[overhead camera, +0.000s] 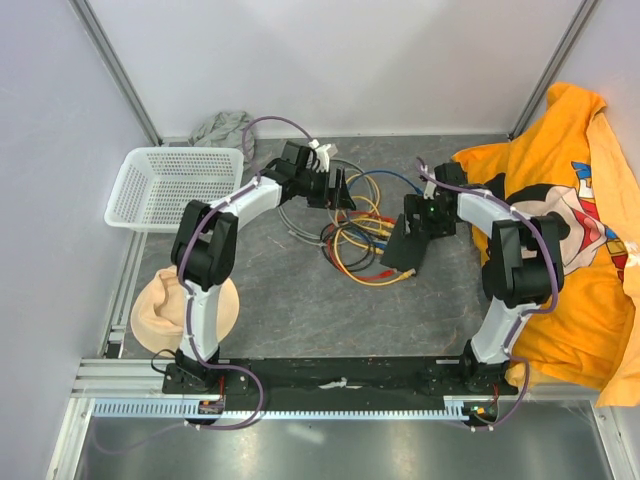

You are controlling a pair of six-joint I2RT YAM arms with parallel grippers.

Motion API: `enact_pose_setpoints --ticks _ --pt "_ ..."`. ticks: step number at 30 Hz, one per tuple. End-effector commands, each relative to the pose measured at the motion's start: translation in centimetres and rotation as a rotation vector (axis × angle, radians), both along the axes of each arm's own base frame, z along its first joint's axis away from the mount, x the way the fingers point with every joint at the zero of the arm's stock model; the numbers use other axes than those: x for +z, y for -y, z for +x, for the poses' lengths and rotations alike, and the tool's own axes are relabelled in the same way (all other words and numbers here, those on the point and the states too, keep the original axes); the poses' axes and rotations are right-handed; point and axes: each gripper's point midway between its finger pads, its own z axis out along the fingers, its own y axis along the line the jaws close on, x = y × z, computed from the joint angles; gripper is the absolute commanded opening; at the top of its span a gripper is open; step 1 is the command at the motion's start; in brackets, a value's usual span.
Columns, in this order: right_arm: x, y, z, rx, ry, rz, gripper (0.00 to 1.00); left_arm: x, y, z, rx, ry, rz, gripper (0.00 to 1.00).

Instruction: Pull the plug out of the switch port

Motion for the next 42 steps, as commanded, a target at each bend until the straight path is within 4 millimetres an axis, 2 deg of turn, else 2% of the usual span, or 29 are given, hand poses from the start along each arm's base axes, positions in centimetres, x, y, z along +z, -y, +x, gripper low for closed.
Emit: enact_pose_setpoints --ticks 1,4,11,12,14,15,17,19,24,28,30,32,33,34,35,36,39,40,41,42 --pt "0.1 -3.2 2.8 0.093 0.073 0.025 0.95 3.9 -1.0 -0.7 -0.035 0.13 0.007 0.88" --pt "0.1 -4.7 3.5 0.137 0.09 0.026 0.95 4.1 -1.9 -2.0 -0.042 0.144 0.027 0.89" --pt "-0.2 -9.2 3.9 0.257 0.109 0.032 0.96 0.5 -5.2 -4.4 0.038 0.099 0.156 0.92" --pt "-0.3 -9.6 3.9 0.271 0.11 0.028 0.96 0.8 -5.6 -4.8 0.04 0.104 0.162 0.92" --pt "-0.4 -10.3 3.8 0.291 0.112 0.023 0.96 -0.4 -6.4 -6.0 0.033 0.081 0.19 0.92" --pt "-0.5 -10.3 3.8 0.293 0.112 0.015 0.96 0.0 -6.7 -6.4 0.034 0.092 0.194 0.92" --pt "-0.7 -10.3 3.6 0.284 0.104 0.006 0.97 -1.0 -7.5 -7.3 0.044 0.082 0.221 0.93" --pt "-1.1 -9.5 3.8 0.255 0.103 -0.034 0.98 -1.0 -8.0 -7.9 0.051 0.089 0.23 0.94" --pt "-1.5 -8.8 3.5 0.256 0.09 -0.064 0.98 0.0 -9.3 -7.6 0.077 0.129 0.245 0.98" --pt "-0.2 -8.4 4.3 0.24 0.127 -0.088 0.98 1.0 -10.5 -7.0 0.115 0.121 0.253 0.99" --pt "1.2 -6.4 5.6 0.155 0.176 -0.189 0.98 1.1 -11.8 -7.5 0.141 0.052 0.296 0.99" --pt "3.9 -5.9 6.6 0.14 0.231 -0.194 0.98 2.8 -12.7 -7.1 0.179 0.057 0.307 0.99" --pt "5.1 -5.8 6.9 0.156 0.255 -0.191 0.98 4.8 -13.2 -7.4 0.189 0.098 0.297 1.0" --pt "7.4 -6.0 7.4 0.157 0.3 -0.179 0.98 5.9 -13.4 -7.5 0.193 0.129 0.293 0.99" --pt "8.4 -6.0 7.5 0.161 0.315 -0.173 0.98 6.9 -13.7 -7.6 0.199 0.154 0.295 0.99" --pt "9.6 -6.2 7.4 0.162 0.333 -0.161 0.98 8.9 -13.9 -8.1 0.196 0.201 0.283 0.99" --pt "11.7 -6.8 6.9 0.124 0.352 -0.099 0.98 13.5 -13.5 -7.5 0.161 0.347 0.24 0.99" --pt "11.7 -7.0 6.4 0.114 0.351 -0.079 0.98 15.5 -13.1 -6.8 0.157 0.408 0.22 0.99" --pt "11.7 -7.1 6.1 0.105 0.347 -0.064 0.98 16.6 -12.7 -6.4 0.138 0.442 0.204 0.99" --pt "12.3 -7.5 5.6 0.111 0.353 -0.029 0.98 18.3 -11.9 -5.1 0.113 0.495 0.189 0.99"
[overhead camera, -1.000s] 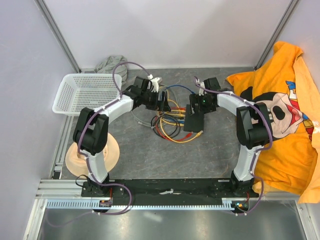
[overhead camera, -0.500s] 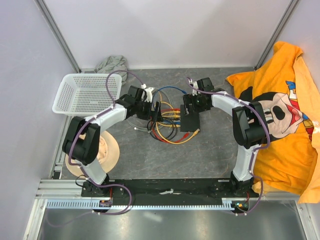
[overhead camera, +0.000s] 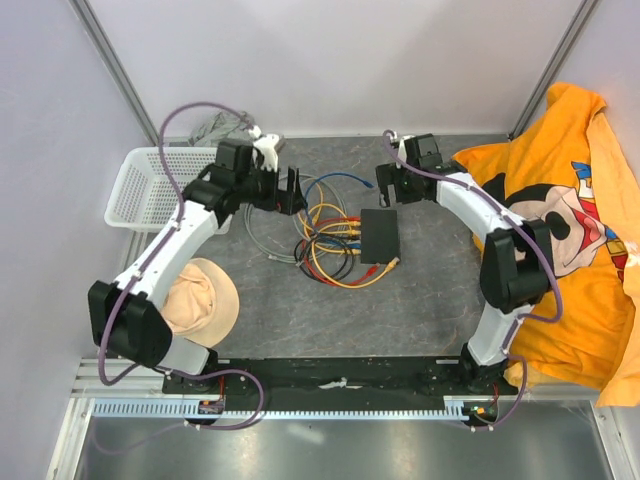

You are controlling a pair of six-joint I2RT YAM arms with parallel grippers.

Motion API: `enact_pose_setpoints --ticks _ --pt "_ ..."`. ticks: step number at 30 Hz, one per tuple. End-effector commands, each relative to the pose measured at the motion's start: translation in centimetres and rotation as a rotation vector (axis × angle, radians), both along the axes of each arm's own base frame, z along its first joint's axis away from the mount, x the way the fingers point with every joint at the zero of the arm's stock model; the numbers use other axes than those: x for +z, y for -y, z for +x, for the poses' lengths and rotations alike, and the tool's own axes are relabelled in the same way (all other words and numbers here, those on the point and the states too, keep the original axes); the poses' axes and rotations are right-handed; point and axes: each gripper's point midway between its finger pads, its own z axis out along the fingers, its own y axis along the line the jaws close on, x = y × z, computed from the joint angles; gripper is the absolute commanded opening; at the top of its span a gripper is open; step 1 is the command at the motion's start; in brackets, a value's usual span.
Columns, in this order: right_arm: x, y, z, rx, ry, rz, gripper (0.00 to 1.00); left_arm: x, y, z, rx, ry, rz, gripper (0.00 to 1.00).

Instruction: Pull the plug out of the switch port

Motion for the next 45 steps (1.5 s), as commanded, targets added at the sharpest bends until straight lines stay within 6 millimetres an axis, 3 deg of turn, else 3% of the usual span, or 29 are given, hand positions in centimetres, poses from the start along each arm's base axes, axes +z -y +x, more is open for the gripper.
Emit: enact_pose_setpoints --ticks 1,2,3,4,5,6,7,9,10,11,13,14,18,20,26,29,33,37,45 --pt "4.1 -1.1 -1.4 -0.009 0.055 0.107 0.98 8.1 1.9 3.0 -0.134 0.259 -0.025 0.99" --pt "4.2 -1.1 -1.6 -0.007 0.057 0.115 0.98 9.0 3.0 3.0 -0.183 0.261 -0.06 0.99" --pt "4.5 -1.1 -1.9 -0.005 0.064 0.117 0.98 11.4 3.7 3.9 -0.199 0.306 -0.085 0.99" --pt "4.4 -1.0 -2.1 -0.001 0.066 0.11 0.98 10.3 4.7 4.7 -0.233 0.265 -0.098 0.99" --pt "4.6 -0.9 -2.1 0.006 0.074 0.106 0.98 10.4 5.3 5.3 -0.253 0.258 -0.112 0.98" --pt "4.6 -0.9 -2.1 0.012 0.077 0.099 0.98 11.9 6.0 5.8 -0.282 0.285 -0.138 0.96" --pt "4.8 -0.5 -1.7 0.008 0.094 0.082 0.98 10.2 7.2 6.1 -0.361 0.245 -0.155 0.91" --pt "4.5 -0.3 -1.2 -0.005 0.097 0.067 0.98 10.9 8.3 6.9 -0.4 0.25 -0.186 0.9" --pt "4.8 -0.1 -0.9 -0.026 0.106 0.064 0.98 10.4 9.1 6.9 -0.433 0.216 -0.215 0.9" --pt "4.9 0.1 -0.6 -0.045 0.109 0.069 0.98 8.6 9.7 7.6 -0.456 0.168 -0.225 0.9" --pt "5.2 -0.2 -0.2 -0.033 0.112 0.079 0.98 8.4 10.6 8.2 -0.492 0.154 -0.256 0.87" --pt "5.0 -0.6 -0.3 -0.011 0.098 0.09 0.98 6.8 11.2 8.6 -0.48 0.094 -0.273 0.86" --pt "2.6 -0.8 -0.9 0.031 -0.009 0.094 0.98 5.4 12.4 8.1 -0.54 0.033 -0.323 0.82" --pt "2.7 -1.3 -1.4 0.073 -0.03 0.119 0.98 4.6 12.8 7.5 -0.578 -0.006 -0.354 0.82" --pt "1.2 -1.5 -2.9 0.111 -0.083 0.127 0.98 -0.9 14.8 7.9 -0.576 -0.092 -0.308 0.83" --pt "-1.0 -1.4 -2.9 0.107 -0.117 0.118 0.98 -3.9 16.1 7.1 -0.599 -0.096 -0.24 0.83" --pt "-2.7 -1.8 -1.2 0.077 -0.138 0.117 0.98 -7.7 16.1 8.1 -0.505 -0.179 -0.194 0.84" --pt "-3.1 -1.3 -0.1 0.01 -0.137 0.104 0.98 -9.4 14.4 8.7 -0.468 -0.205 -0.171 0.84" --pt "-5.5 -1.4 -2.3 0.021 -0.207 0.087 0.98 -12.9 13.5 7.9 -0.46 -0.324 -0.202 0.8"
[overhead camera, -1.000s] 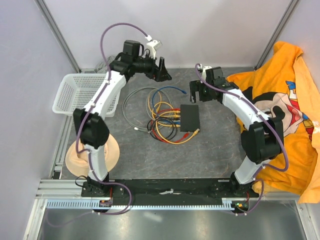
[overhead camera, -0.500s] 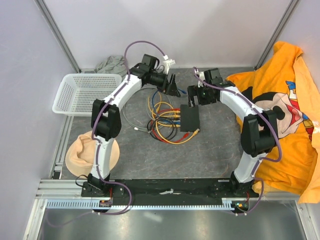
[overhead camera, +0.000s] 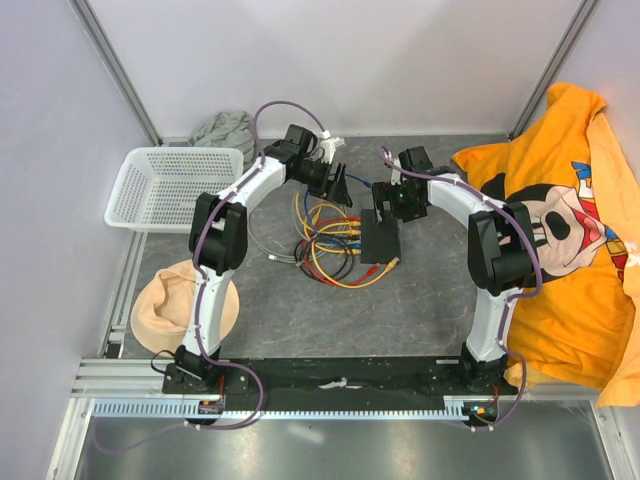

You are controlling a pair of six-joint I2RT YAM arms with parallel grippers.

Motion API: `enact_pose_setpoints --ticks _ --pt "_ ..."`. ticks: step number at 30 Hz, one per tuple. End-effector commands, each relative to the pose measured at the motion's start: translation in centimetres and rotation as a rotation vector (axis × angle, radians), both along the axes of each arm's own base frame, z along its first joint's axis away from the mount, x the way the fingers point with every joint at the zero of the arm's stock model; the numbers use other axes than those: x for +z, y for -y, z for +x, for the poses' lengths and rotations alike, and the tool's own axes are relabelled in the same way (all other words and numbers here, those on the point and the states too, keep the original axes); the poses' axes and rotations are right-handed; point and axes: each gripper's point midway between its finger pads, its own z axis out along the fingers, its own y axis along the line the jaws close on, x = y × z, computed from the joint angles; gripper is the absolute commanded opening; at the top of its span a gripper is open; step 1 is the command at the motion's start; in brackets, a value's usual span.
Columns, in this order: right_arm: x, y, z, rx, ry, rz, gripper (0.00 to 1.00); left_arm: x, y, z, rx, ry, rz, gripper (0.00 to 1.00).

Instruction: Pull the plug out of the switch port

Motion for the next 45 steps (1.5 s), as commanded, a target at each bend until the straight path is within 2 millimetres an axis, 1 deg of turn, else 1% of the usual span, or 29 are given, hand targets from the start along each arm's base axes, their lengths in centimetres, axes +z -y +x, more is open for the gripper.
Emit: enact_pose_setpoints --ticks 1,5,8,10,13,16,17,19,20,21,23,24,26,28,29,31,32,33,34,35,37,39,40,41,42,43,44,45 --pt "0.3 -0.1 -0.2 -0.007 0.012 -0.002 0.98 -2.7 -0.4 -0.5 0.005 -0.074 0.011 0.8" --pt "-0.3 -0.2 -0.4 0.004 0.003 -0.001 0.98 -5.3 -1.6 -1.0 0.034 -0.095 0.09 0.81" --pt "-0.6 -0.3 -0.6 0.009 0.0 0.005 0.98 -6.0 -2.0 -1.8 0.028 -0.119 0.11 0.81" --pt "-0.6 -0.4 -0.6 0.012 0.0 0.007 0.98 -5.8 -2.1 -2.2 0.005 -0.105 0.109 0.81" --pt "-0.6 -0.4 -0.7 0.016 0.001 0.007 0.98 -6.3 -2.3 -3.4 -0.011 -0.124 0.123 0.8" --pt "-0.6 -0.4 -0.8 0.025 0.001 0.006 0.98 -6.3 -2.5 -5.0 -0.025 -0.148 0.127 0.79" --pt "-0.5 -0.4 -0.8 0.027 0.005 0.005 0.98 -6.4 -2.7 -5.9 -0.027 -0.172 0.13 0.78" --pt "-0.6 -0.3 -0.9 0.021 0.004 -0.001 0.98 -6.0 -2.7 -7.0 -0.041 -0.192 0.113 0.77" --pt "-0.5 -0.2 -0.9 0.019 0.006 -0.003 0.98 -6.5 -3.0 -8.0 -0.05 -0.216 0.12 0.77" --pt "-0.6 -0.1 -1.0 0.019 0.006 -0.006 0.98 -5.7 -2.9 -8.5 -0.059 -0.204 0.113 0.76" --pt "-0.1 -0.1 -1.1 0.023 0.013 -0.003 0.98 -6.0 -3.0 -9.8 -0.074 -0.218 0.126 0.76" --pt "-0.1 -0.2 -1.3 0.028 0.013 0.0 0.98 -5.5 -2.6 -10.4 -0.089 -0.207 0.128 0.75" --pt "0.2 -0.3 -1.4 0.032 0.015 0.004 0.98 -5.2 -2.3 -10.8 -0.109 -0.177 0.138 0.75" --pt "0.5 -0.4 -1.4 0.042 0.025 0.008 0.98 -4.2 -1.9 -10.5 -0.107 -0.142 0.14 0.76" --pt "0.7 -0.4 -1.3 0.043 0.03 0.008 0.98 -3.3 -1.6 -9.8 -0.099 -0.117 0.133 0.76" --pt "0.8 -0.4 -1.3 0.046 0.032 0.01 0.98 -2.4 -1.7 -9.1 -0.099 -0.084 0.148 0.77" --pt "1.0 -0.5 -1.3 0.047 0.037 0.014 0.98 -1.3 -1.4 -8.4 -0.1 -0.049 0.142 0.78" --pt "1.2 -0.6 -1.2 0.047 0.041 0.016 0.98 -0.8 -1.5 -8.1 -0.1 -0.035 0.148 0.8" --pt "1.6 -0.6 -1.2 0.051 0.051 0.018 0.98 -0.5 -1.7 -8.3 -0.111 -0.04 0.156 0.8" --pt "1.8 -0.5 -1.2 0.05 0.057 0.015 0.98 0.4 -1.7 -7.8 -0.113 -0.021 0.148 0.81" --pt "2.5 -0.4 -1.1 0.046 0.076 0.013 0.98 0.8 -1.8 -7.7 -0.119 -0.026 0.153 0.81" --pt "2.4 -0.4 -1.1 0.046 0.079 0.017 0.98 1.3 -1.5 -7.0 -0.114 -0.013 0.144 0.81" --pt "2.6 -0.4 -1.0 0.044 0.084 0.018 0.98 2.0 -1.1 -6.4 -0.111 0.007 0.132 0.81" --pt "2.6 -0.5 -1.1 0.045 0.085 0.02 0.98 1.4 -0.9 -6.1 -0.106 -0.006 0.135 0.81" --pt "2.5 -0.5 -1.1 0.046 0.083 0.019 0.98 1.7 -0.6 -5.8 -0.106 -0.013 0.11 0.82" --pt "2.4 -0.4 -1.1 0.046 0.079 0.019 0.98 2.6 -0.1 -5.3 -0.111 -0.001 0.083 0.83" --pt "2.4 -0.4 -1.1 0.046 0.077 0.016 0.98 2.3 0.1 -5.2 -0.114 -0.016 0.071 0.84" --pt "2.5 -0.4 -1.0 0.046 0.078 0.014 0.98 2.8 0.5 -5.0 -0.115 -0.016 0.056 0.85"
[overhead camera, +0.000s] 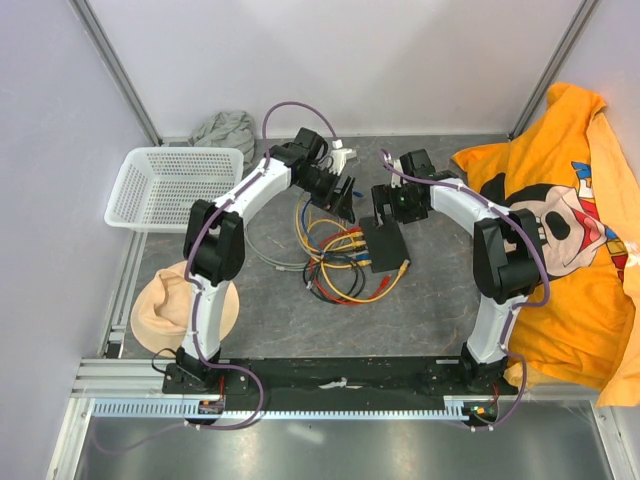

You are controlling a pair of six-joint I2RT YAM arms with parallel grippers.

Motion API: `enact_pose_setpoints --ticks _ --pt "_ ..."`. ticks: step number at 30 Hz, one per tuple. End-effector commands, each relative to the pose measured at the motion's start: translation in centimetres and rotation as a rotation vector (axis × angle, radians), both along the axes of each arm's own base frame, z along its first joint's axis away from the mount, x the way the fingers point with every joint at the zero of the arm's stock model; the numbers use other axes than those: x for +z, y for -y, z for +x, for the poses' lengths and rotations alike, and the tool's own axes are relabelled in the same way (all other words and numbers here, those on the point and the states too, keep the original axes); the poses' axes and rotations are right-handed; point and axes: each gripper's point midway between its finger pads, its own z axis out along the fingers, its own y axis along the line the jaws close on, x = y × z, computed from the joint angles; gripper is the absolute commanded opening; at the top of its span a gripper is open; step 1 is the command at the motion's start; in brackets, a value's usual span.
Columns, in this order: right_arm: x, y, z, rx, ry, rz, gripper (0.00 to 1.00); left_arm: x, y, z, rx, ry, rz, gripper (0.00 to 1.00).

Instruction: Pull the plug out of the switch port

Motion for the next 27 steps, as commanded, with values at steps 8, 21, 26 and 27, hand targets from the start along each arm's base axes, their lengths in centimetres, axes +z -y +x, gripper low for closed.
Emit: enact_pose_setpoints --ticks 8,21,26,27 --pt "2.1 -0.2 0.9 0.023 0.059 0.003 0.98 3.7 2.6 2.3 -0.056 0.045 -0.15 0.84" --pt "0.7 -0.1 -1.4 0.075 0.026 0.013 0.98 1.4 1.6 2.8 0.008 0.024 -0.084 0.84" --pt "-1.7 0.9 -1.8 0.089 0.001 -0.048 0.98 1.8 1.8 2.8 0.031 0.002 -0.094 0.97" --pt "-2.1 1.1 -1.9 0.086 -0.003 -0.058 0.98 1.5 1.9 2.7 0.026 -0.007 -0.095 0.97"
